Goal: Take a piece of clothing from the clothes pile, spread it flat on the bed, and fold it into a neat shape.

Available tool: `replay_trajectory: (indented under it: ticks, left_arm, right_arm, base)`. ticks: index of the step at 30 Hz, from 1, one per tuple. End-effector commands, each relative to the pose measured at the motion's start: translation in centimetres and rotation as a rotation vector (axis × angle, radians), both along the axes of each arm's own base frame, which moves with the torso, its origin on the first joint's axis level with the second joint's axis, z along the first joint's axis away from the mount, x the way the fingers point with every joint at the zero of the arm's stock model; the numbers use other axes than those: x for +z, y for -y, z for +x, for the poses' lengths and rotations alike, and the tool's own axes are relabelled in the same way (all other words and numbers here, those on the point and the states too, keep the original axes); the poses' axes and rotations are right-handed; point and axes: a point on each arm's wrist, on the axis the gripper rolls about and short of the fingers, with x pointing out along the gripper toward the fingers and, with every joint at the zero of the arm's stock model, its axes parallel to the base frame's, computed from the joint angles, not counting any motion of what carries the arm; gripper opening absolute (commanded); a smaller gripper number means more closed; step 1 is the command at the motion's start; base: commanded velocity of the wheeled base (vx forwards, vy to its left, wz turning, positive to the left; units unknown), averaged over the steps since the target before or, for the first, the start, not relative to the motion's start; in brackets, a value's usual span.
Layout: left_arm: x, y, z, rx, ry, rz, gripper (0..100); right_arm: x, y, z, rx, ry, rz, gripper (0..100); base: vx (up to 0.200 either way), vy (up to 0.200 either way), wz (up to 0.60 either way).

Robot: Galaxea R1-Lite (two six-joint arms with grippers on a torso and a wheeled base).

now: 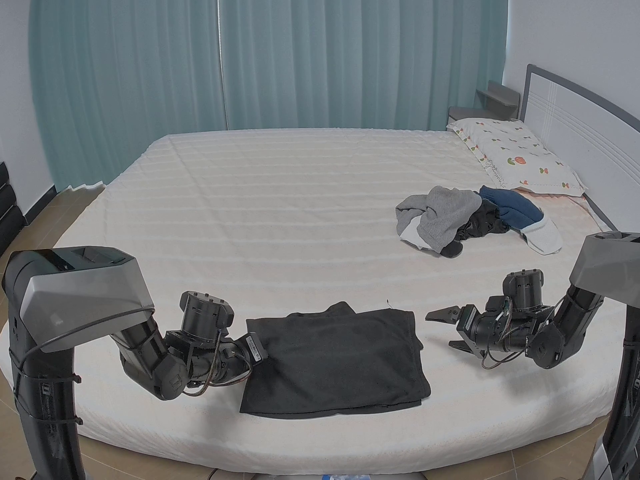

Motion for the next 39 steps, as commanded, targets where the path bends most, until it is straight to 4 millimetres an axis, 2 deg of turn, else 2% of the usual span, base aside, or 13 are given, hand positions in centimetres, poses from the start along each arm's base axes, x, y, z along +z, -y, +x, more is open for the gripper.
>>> replay_trajectory:
  ticks: [1,10,29,39]
  left_arm:
    - [0.13,-0.06,-0.17,0.007,0.001,0.005,0]
    - [0.14,0.11,-0.21,0.030,0.013,0.026,0]
    - [0.69,0.08,-0.26,0.064,0.019,0.027,0]
    - [0.66,0.04,-0.49,0.063,0.007,0.033,0]
  right_arm:
    - [-0.07,0.06,-0.04,0.000,-0.003,-0.001,100]
    - [-0.16,0.01,-0.10,0.001,-0.007,-0.002,100]
    - [-0.10,-0.14,-0.12,0.004,-0.004,-0.002,100]
    - [-0.23,-0.89,-0.33,0.024,-0.009,-0.004,100]
  base:
    - [0.000,0.000,0.00]
    - [0.000,0.000,0.00]
    - [0.000,0.200,0.00]
    - [0.000,0.200,0.00]
